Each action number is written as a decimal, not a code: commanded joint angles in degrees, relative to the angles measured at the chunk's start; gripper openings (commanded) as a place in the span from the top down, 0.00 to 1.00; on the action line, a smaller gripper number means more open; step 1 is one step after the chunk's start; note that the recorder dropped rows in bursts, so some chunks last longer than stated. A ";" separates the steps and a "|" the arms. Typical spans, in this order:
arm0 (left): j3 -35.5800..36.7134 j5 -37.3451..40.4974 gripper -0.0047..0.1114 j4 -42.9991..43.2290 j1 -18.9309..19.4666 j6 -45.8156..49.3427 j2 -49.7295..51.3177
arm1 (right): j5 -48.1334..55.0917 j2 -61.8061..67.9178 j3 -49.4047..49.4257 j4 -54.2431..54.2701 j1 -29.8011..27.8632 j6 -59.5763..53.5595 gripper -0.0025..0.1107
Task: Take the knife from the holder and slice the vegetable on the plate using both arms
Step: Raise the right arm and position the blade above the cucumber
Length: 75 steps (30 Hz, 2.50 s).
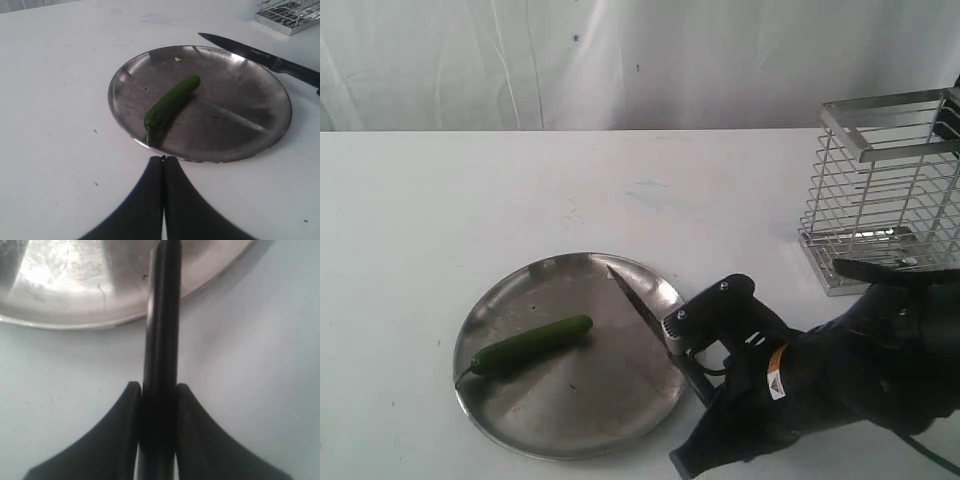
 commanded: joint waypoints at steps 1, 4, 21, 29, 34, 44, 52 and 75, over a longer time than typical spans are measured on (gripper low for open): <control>0.22 0.19 0.96 -0.46 0.22 -0.04 -0.28 | 6.51 -5.02 0.34 2.65 0.10 -0.04 0.98; 0.22 0.19 0.96 -0.46 0.22 -0.04 -0.28 | 14.13 -7.87 -0.38 2.76 0.80 -1.56 0.98; 0.22 0.19 0.96 -0.46 0.22 -0.04 -0.28 | 25.99 -9.15 -14.88 9.05 4.13 -4.84 0.98; 0.22 -0.21 0.96 -0.46 0.22 -0.04 -0.28 | 26.31 -3.75 -16.96 11.55 4.13 -4.61 0.98; 0.22 -7.90 0.96 -4.17 0.22 -2.72 -0.28 | 26.57 -0.05 -19.19 11.20 4.13 -4.61 0.98; 0.22 -21.09 0.96 -7.54 0.22 -14.28 -0.28 | 31.42 8.62 -26.24 6.54 4.00 -1.57 0.98; -4.80 -4.24 0.96 -6.71 0.10 -12.19 1.71 | 29.94 9.07 -25.89 2.45 4.00 5.80 0.98; -15.78 -1.92 0.59 -6.64 0.10 -3.21 24.80 | 29.49 9.07 -25.89 6.16 4.00 4.09 0.98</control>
